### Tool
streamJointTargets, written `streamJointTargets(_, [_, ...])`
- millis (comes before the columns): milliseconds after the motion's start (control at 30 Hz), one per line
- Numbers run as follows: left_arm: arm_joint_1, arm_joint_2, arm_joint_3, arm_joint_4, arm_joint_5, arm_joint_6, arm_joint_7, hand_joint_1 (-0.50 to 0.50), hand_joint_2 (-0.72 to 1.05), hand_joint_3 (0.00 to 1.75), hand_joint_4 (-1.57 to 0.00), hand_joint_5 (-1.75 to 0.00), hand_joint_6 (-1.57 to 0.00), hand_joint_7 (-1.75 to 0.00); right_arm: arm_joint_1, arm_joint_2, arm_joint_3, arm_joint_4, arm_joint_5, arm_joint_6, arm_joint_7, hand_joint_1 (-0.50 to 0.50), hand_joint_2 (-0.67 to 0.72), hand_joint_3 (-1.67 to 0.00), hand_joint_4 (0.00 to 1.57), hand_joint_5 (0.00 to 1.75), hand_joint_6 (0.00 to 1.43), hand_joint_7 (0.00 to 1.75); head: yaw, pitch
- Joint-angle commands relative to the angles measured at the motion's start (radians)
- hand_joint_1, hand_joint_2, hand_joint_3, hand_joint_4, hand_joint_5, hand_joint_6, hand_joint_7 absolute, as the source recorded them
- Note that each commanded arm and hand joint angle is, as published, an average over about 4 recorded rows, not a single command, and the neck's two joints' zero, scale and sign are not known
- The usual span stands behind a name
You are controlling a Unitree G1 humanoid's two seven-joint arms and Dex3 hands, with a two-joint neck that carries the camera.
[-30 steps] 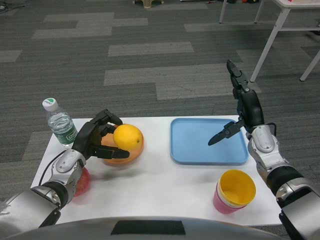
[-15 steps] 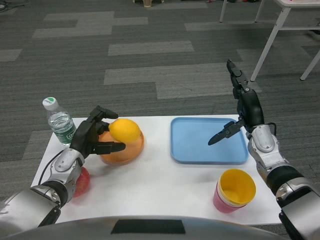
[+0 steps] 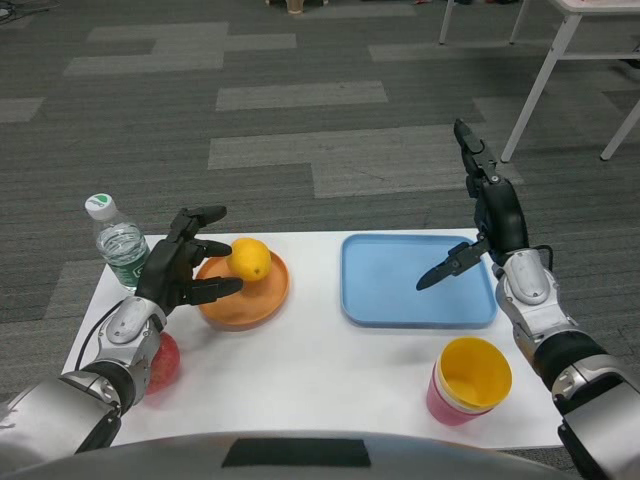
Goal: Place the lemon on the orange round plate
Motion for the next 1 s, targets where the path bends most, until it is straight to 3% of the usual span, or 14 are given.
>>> streamJointTargets(33, [0.017,-0.002,0.011,-0.001,-0.011,-0.023,0.005,0.5,0.98,0.09,0.0,-1.44,0.0,-0.82,0.011,0.003,-0.008,-0.008,0.008,0.004,0.0,-0.46,0.22,0.0,0.03,0.0,0.0,0.0,0.002,-0.002])
streamJointTargets(267, [0.038,0.001,0.05,-0.04,-0.042,-0.116,0.033,0.5,1.05,0.09,0.0,-1.41,0.0,-0.75,0.011,0.004,-0.006,-0.003,0.008,0.003,0.0,-0.46,0.22,0.0,0.03,0.0,0.0,0.0,0.009,-0.004])
streamJointTargets(400, [0.059,0.006,0.086,-0.118,-0.044,-0.17,0.06,0.5,1.05,0.09,0.0,-1.05,0.0,-0.54,0.011,0.005,-0.006,-0.001,0.008,0.003,0.0,-0.46,0.22,0.0,0.03,0.0,0.0,0.0,0.015,-0.004])
streamJointTargets(533, [0.078,0.013,0.103,-0.233,-0.081,-0.198,0.076,0.5,1.05,0.09,0.0,-0.44,0.0,-0.4,0.009,0.005,-0.004,0.002,0.008,0.004,0.0,-0.46,0.22,0.0,0.03,0.0,0.0,0.0,0.017,-0.006])
streamJointTargets(633, [0.083,0.02,0.083,-0.33,-0.137,-0.214,0.079,0.5,1.05,0.09,0.0,-0.15,0.0,-0.33,0.008,0.005,-0.002,0.004,0.008,0.004,0.0,-0.46,0.22,0.0,0.03,0.0,0.0,0.0,0.017,-0.009])
streamJointTargets(733, [0.088,0.028,0.073,-0.417,-0.149,-0.214,0.079,0.5,1.05,0.09,0.0,0.0,0.0,-0.28,0.008,0.006,-0.002,0.004,0.008,0.004,0.0,-0.46,0.22,0.0,0.03,0.0,0.0,0.0,0.015,-0.012])
streamJointTargets(900, [0.106,0.054,0.07,-0.565,-0.159,-0.157,0.074,0.5,1.05,0.09,0.0,0.0,0.0,-0.28,0.008,0.006,-0.002,0.002,0.008,0.003,0.0,-0.46,0.22,0.0,0.03,0.0,0.0,0.0,0.01,-0.014])
streamJointTargets(1000, [0.132,0.076,0.075,-0.676,-0.166,-0.032,0.045,0.5,1.05,0.09,0.0,0.0,0.0,-0.28,0.008,0.006,-0.003,0.002,0.008,0.003,0.0,-0.46,0.22,0.0,0.03,0.0,0.0,0.0,0.011,-0.014])
